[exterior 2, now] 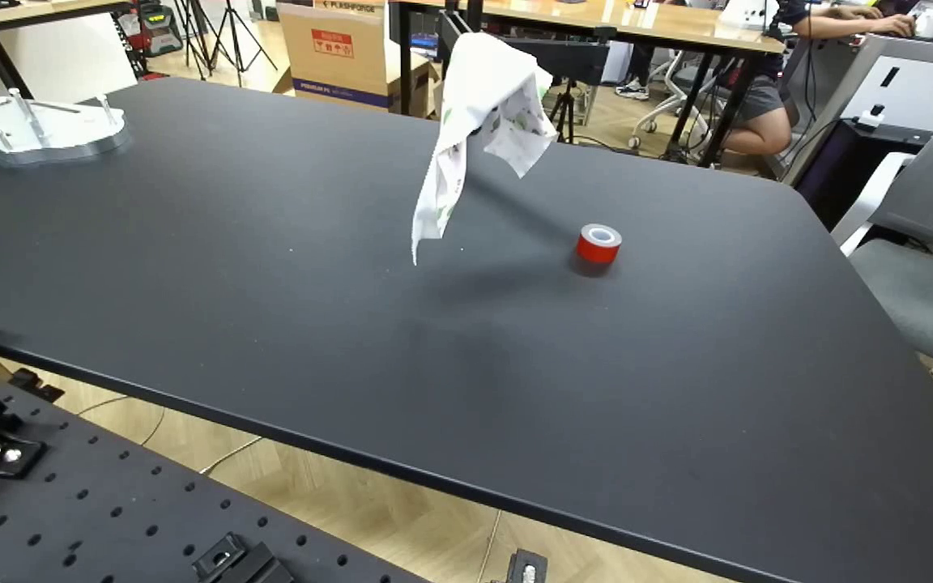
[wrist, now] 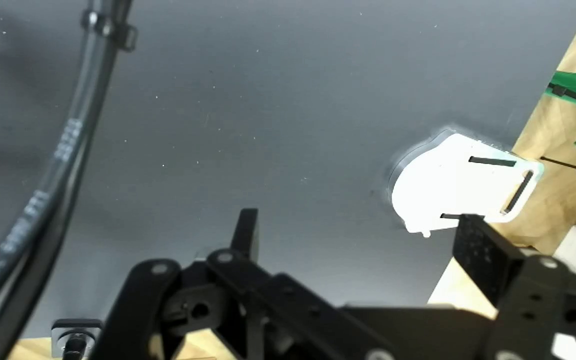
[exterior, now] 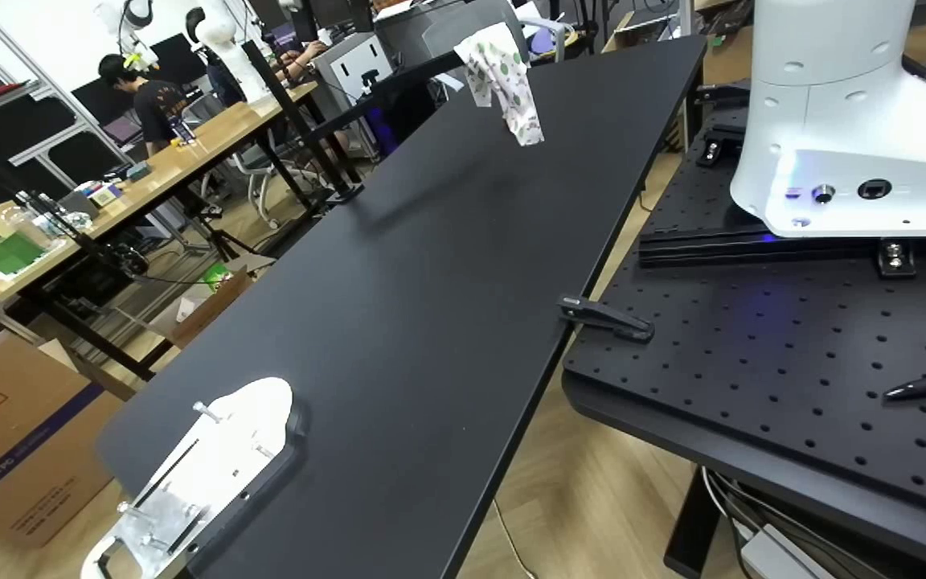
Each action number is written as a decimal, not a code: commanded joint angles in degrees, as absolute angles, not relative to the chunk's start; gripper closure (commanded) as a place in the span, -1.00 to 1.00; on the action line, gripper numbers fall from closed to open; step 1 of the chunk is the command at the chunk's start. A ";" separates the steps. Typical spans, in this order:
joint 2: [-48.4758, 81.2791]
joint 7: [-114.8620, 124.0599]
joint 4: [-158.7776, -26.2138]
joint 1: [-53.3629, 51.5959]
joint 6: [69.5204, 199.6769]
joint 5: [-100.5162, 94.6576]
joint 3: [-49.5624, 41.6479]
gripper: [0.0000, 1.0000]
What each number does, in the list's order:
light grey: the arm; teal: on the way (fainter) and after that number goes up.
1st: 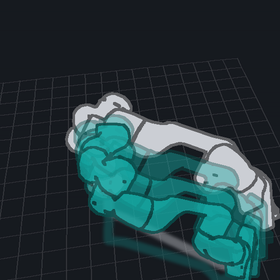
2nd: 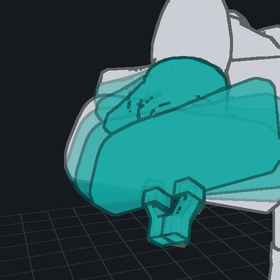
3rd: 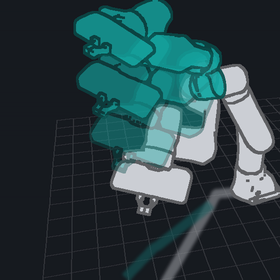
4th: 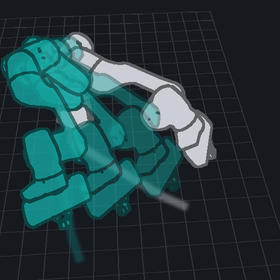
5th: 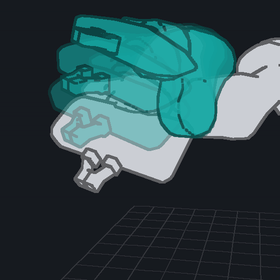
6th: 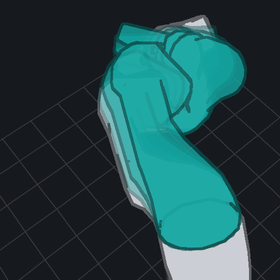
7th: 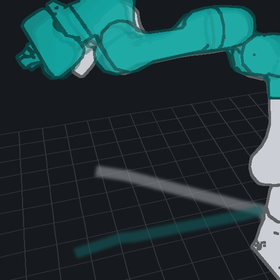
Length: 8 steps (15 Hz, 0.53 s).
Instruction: Remove the white cloth from the black stand
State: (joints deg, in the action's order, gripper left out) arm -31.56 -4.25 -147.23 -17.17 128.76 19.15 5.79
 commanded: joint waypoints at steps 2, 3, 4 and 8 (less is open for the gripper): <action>-31.58 -4.39 -147.09 -16.76 128.52 19.35 6.15 -1.00; -31.58 -4.40 -147.09 -16.76 128.52 19.35 6.15 -1.00; -32.10 -2.02 -147.81 -14.91 130.69 16.60 7.71 -1.00; -37.18 3.15 -152.09 -8.75 136.16 9.32 8.42 -1.00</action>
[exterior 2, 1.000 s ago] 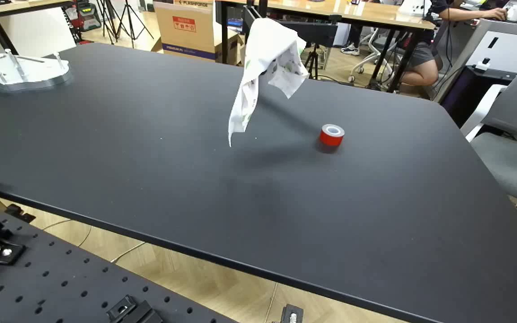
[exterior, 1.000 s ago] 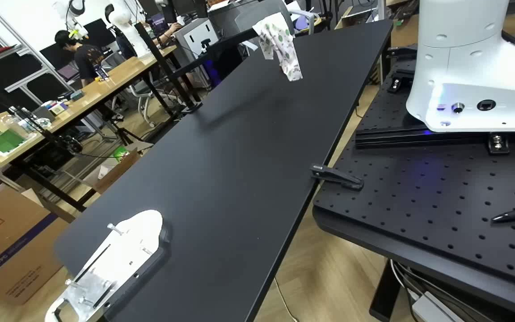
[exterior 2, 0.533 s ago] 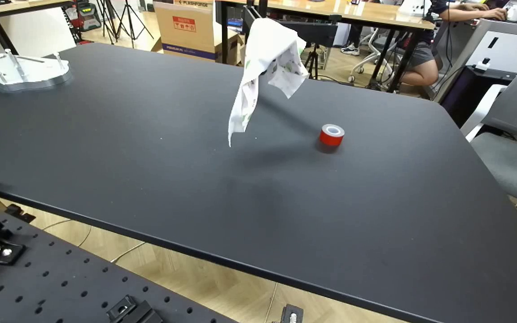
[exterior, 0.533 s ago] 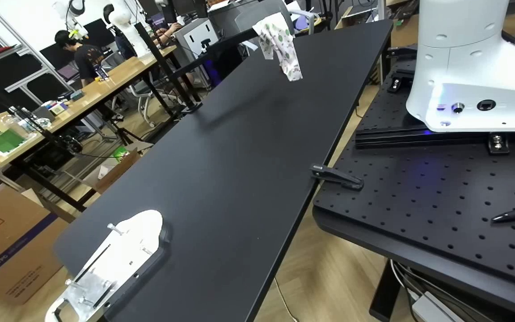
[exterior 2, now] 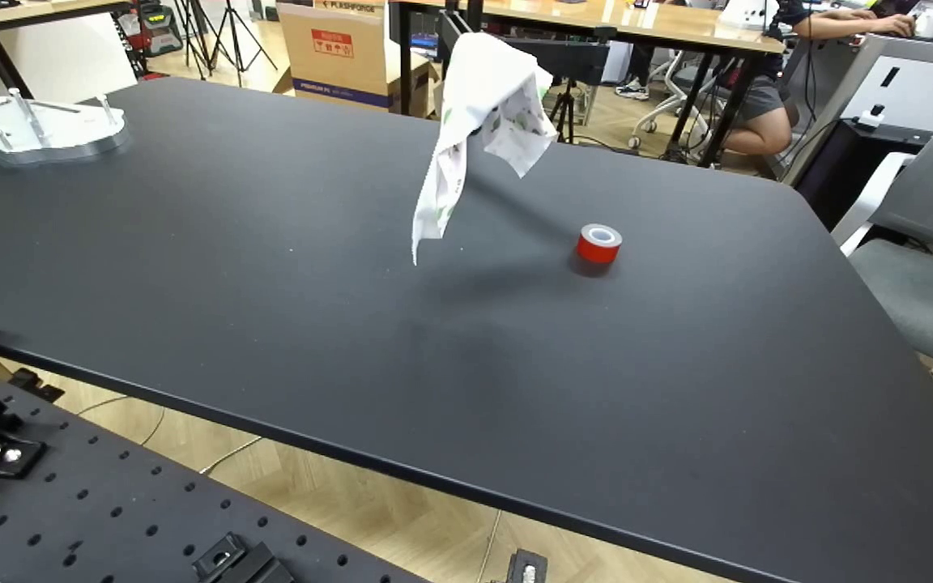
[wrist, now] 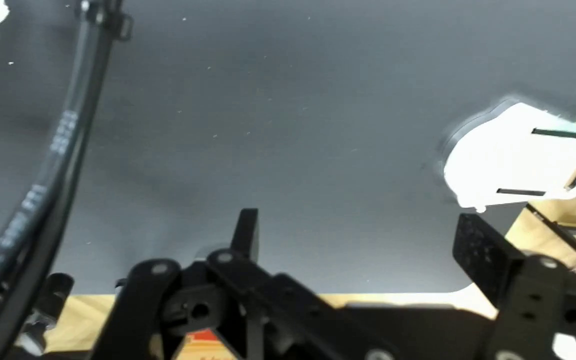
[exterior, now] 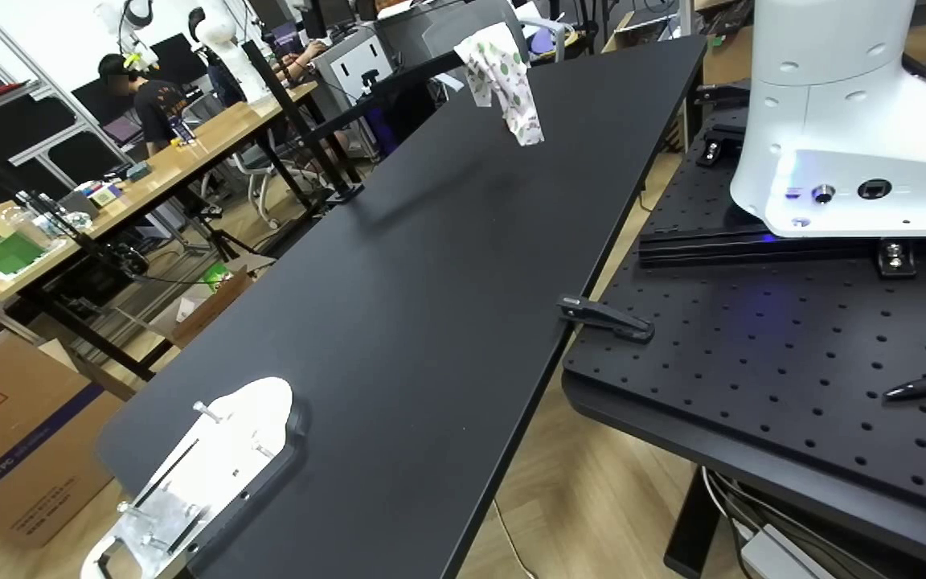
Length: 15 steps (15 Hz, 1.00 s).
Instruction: Remove the white cloth from the black stand
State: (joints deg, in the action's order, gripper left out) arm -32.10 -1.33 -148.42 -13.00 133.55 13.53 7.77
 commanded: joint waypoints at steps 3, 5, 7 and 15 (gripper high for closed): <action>-43.20 5.60 -155.83 -3.69 137.01 5.66 6.74 -1.00; -47.80 6.72 -158.20 -0.05 136.43 3.86 5.42 -1.00; -53.05 7.41 -160.86 3.94 135.58 2.35 3.65 -1.00; -54.22 6.74 -159.34 9.33 135.39 1.63 1.11 -1.00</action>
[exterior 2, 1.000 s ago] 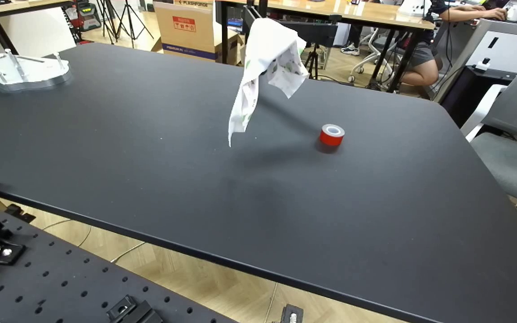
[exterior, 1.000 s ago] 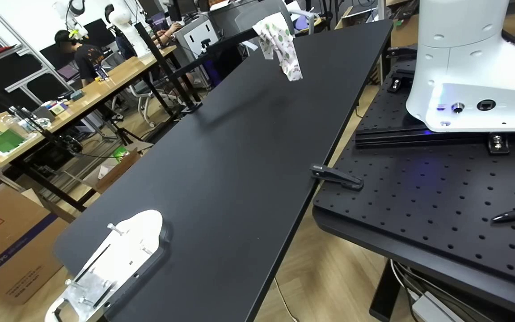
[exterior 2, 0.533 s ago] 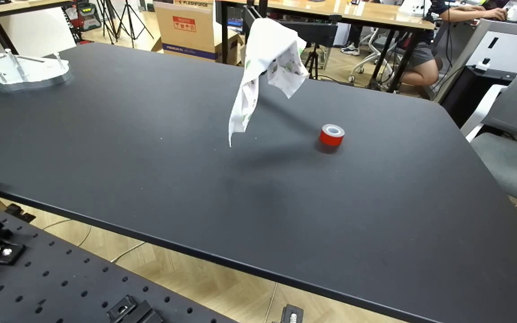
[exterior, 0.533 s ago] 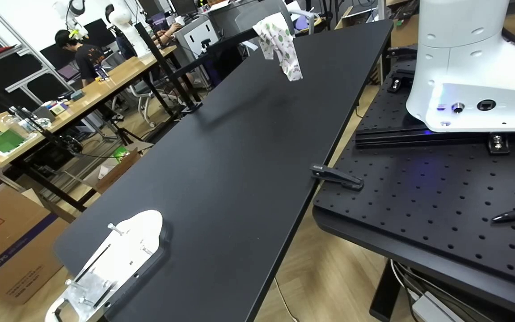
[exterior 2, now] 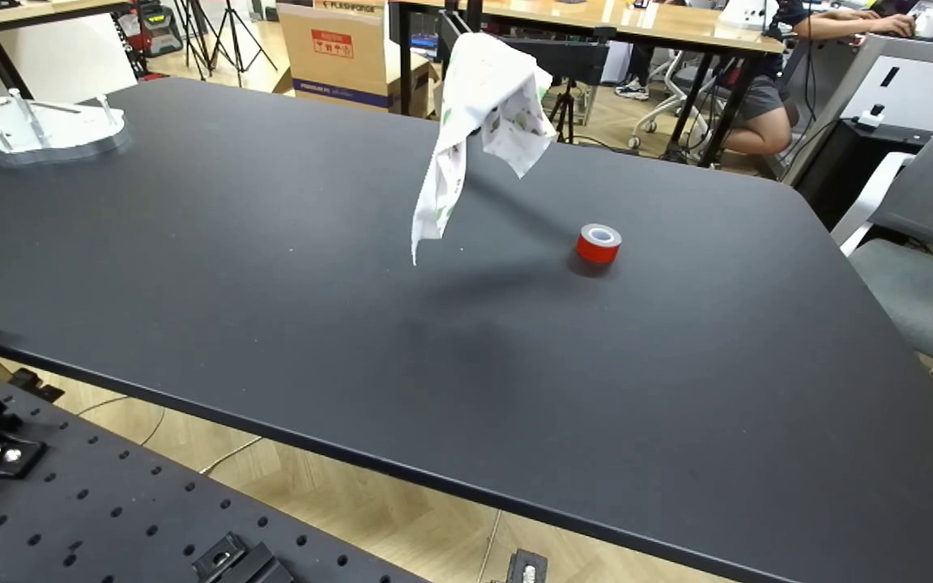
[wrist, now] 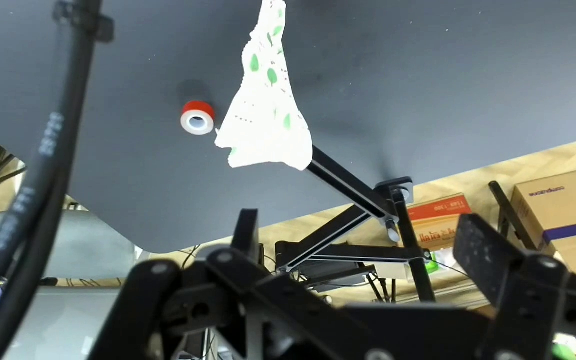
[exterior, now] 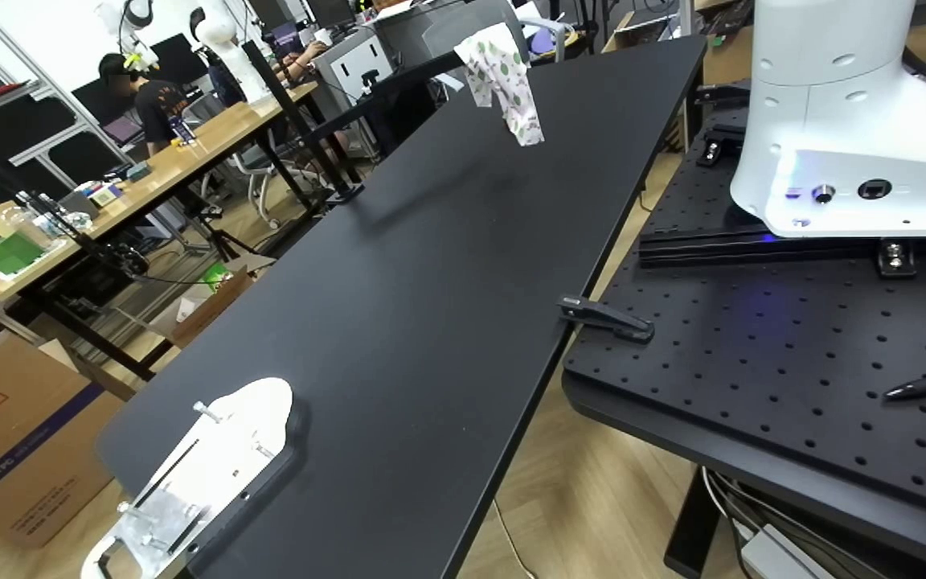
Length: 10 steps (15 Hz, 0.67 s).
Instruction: Remove the white cloth from the black stand
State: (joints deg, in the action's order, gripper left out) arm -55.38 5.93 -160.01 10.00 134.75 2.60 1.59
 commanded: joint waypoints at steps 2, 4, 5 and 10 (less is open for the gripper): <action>-51.57 6.48 -158.21 10.56 136.71 1.32 -0.23 -1.00; -48.46 5.61 -157.31 11.96 138.33 0.96 -2.52 -1.00; -46.53 5.19 -156.80 12.74 139.27 0.91 -3.84 -1.00; -37.54 1.41 -153.85 12.33 142.19 2.38 -9.15 -1.00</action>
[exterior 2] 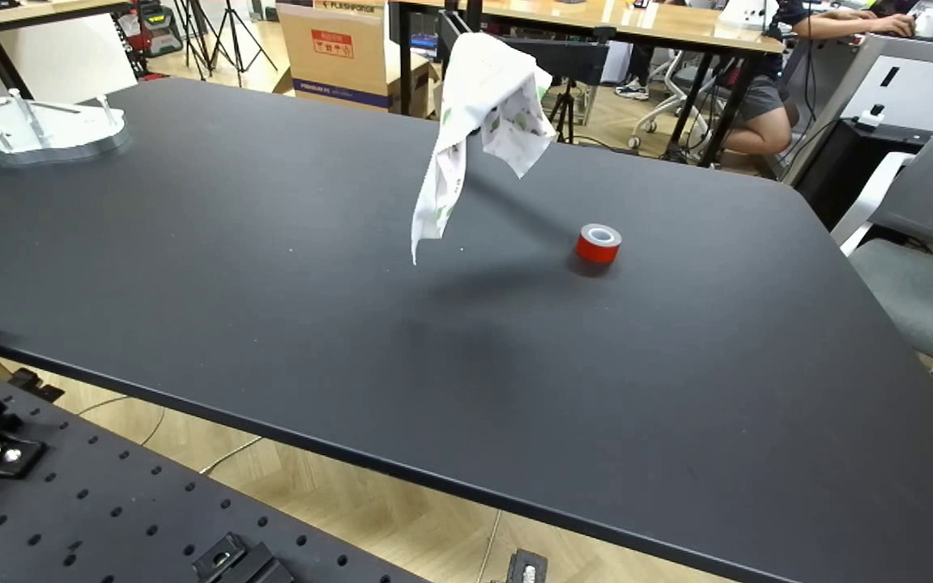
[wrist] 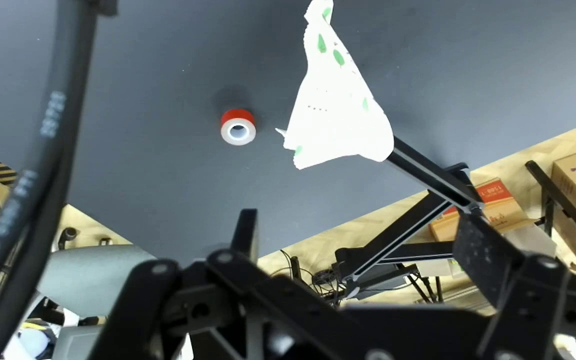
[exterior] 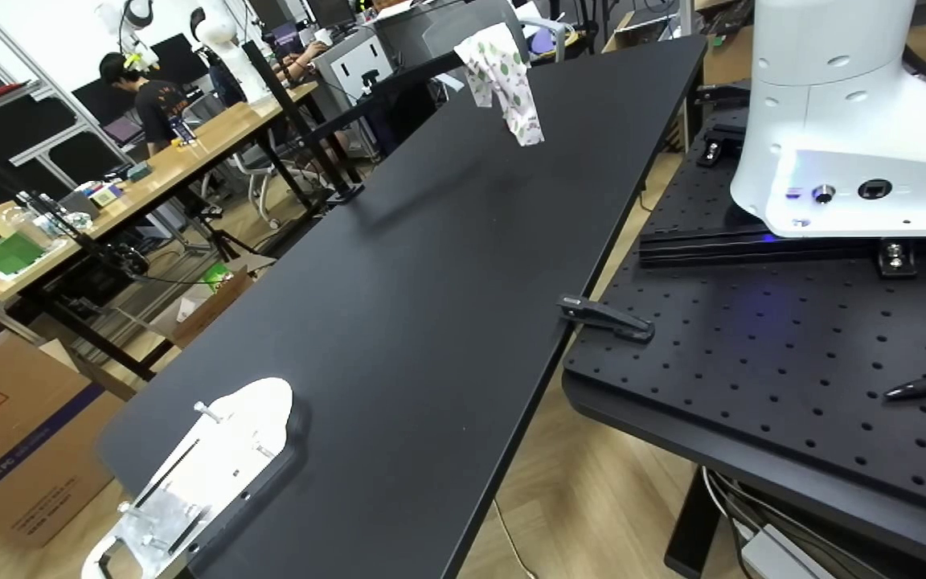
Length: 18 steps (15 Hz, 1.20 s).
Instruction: Remove the white cloth from the black stand
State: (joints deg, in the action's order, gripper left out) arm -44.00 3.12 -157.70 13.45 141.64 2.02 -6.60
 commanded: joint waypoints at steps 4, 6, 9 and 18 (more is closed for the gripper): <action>-30.97 -4.86 -150.85 7.22 140.17 6.87 -13.14 -1.00; -28.24 -7.43 -149.48 5.36 139.15 8.90 -14.13 -1.00; -24.37 -10.68 -147.72 3.94 137.98 10.39 -14.34 -1.00; -15.98 -8.84 -146.70 7.93 139.76 3.85 -12.15 -1.00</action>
State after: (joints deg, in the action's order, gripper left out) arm -18.43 -10.18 -148.72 6.67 140.44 5.74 -13.02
